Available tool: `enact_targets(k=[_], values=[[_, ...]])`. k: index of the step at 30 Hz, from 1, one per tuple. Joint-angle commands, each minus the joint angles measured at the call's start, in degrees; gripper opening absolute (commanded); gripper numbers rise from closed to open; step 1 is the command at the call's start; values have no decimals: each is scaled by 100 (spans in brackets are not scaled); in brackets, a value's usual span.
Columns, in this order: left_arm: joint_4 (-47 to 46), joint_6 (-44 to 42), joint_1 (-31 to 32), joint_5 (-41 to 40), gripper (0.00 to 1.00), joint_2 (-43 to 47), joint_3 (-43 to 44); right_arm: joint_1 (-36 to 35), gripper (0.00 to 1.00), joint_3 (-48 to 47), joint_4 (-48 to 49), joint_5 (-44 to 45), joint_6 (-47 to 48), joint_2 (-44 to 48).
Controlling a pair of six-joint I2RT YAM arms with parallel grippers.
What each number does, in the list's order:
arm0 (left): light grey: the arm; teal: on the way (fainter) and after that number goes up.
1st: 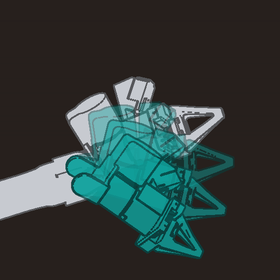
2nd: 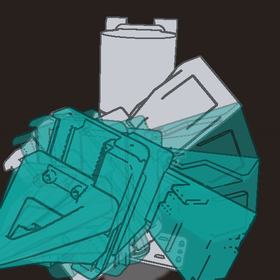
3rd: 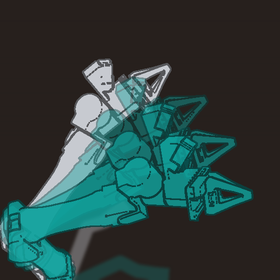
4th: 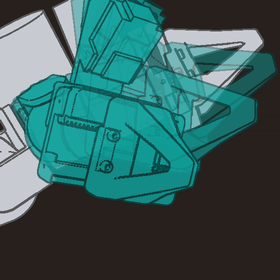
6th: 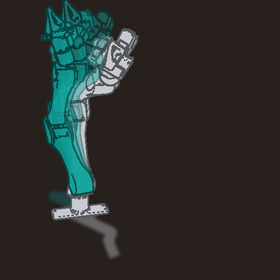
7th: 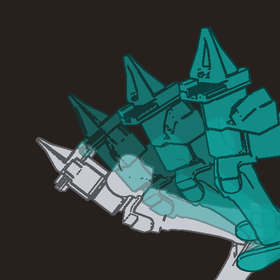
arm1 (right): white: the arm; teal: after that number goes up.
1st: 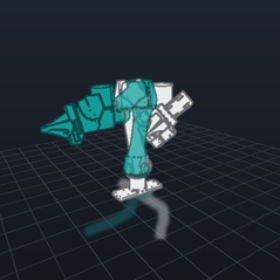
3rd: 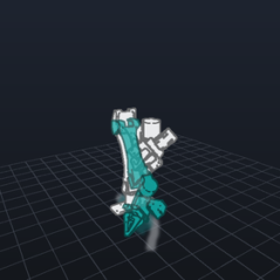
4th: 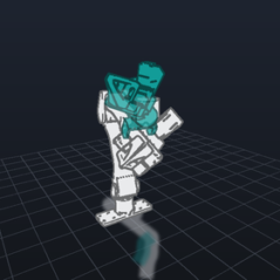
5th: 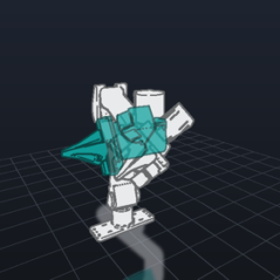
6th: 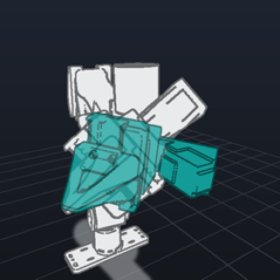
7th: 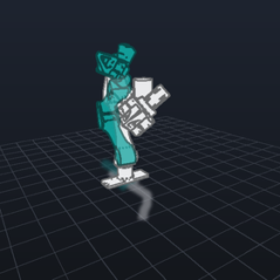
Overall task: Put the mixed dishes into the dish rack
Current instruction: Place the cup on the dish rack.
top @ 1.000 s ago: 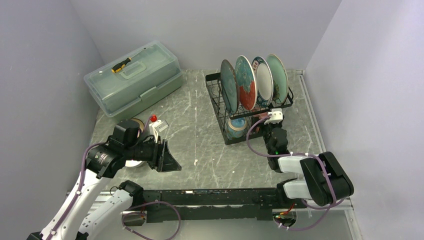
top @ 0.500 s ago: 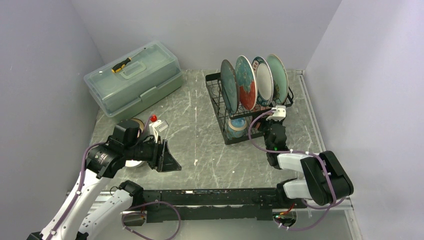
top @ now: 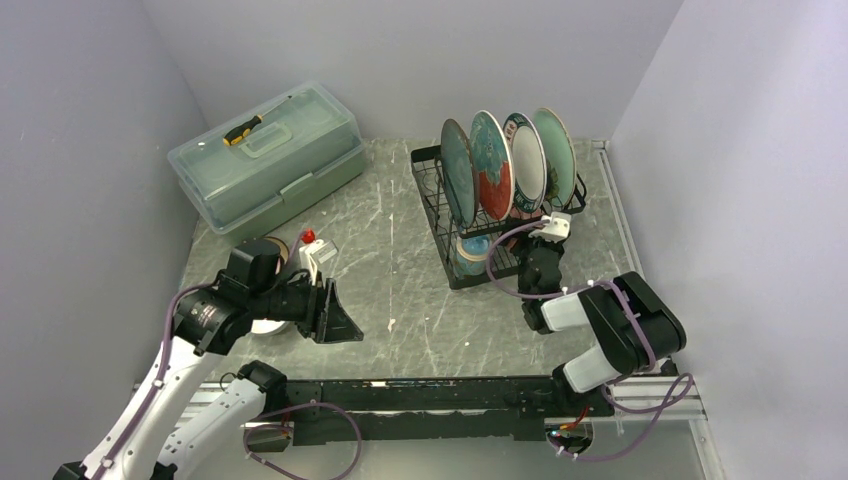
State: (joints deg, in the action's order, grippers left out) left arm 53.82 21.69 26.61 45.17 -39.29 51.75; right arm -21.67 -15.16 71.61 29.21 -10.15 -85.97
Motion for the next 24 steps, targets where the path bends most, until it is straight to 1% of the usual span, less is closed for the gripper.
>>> enact_targets(k=[1, 4, 8, 10, 16, 19, 20, 24], values=[[-204, -122, 2, 140, 61, -58, -41, -109, 41, -224, 30, 332, 12, -154], [-220, -121, 0, 141, 61, -100, -47, -237, 42, -207, 44, 513, 57, -214], [-220, -120, 2, 133, 61, -105, -51, -479, 47, -358, -615, 1008, -44, -95], [-223, -113, -2, 133, 61, -105, -51, -528, 47, -374, -808, 1145, -174, -52], [-223, -105, 2, 134, 61, -110, -55, -591, 54, -410, -883, 1321, -293, -126], [-223, -96, 2, 135, 61, -97, -65, -639, 58, -448, -1002, 1417, -341, -132], [-210, -80, 2, 123, 61, -71, -59, -661, 63, -472, -1141, 1511, -454, -106], [-169, -51, 2, 107, 61, -38, -52, -663, 69, -560, -1550, 1622, -725, -47]])
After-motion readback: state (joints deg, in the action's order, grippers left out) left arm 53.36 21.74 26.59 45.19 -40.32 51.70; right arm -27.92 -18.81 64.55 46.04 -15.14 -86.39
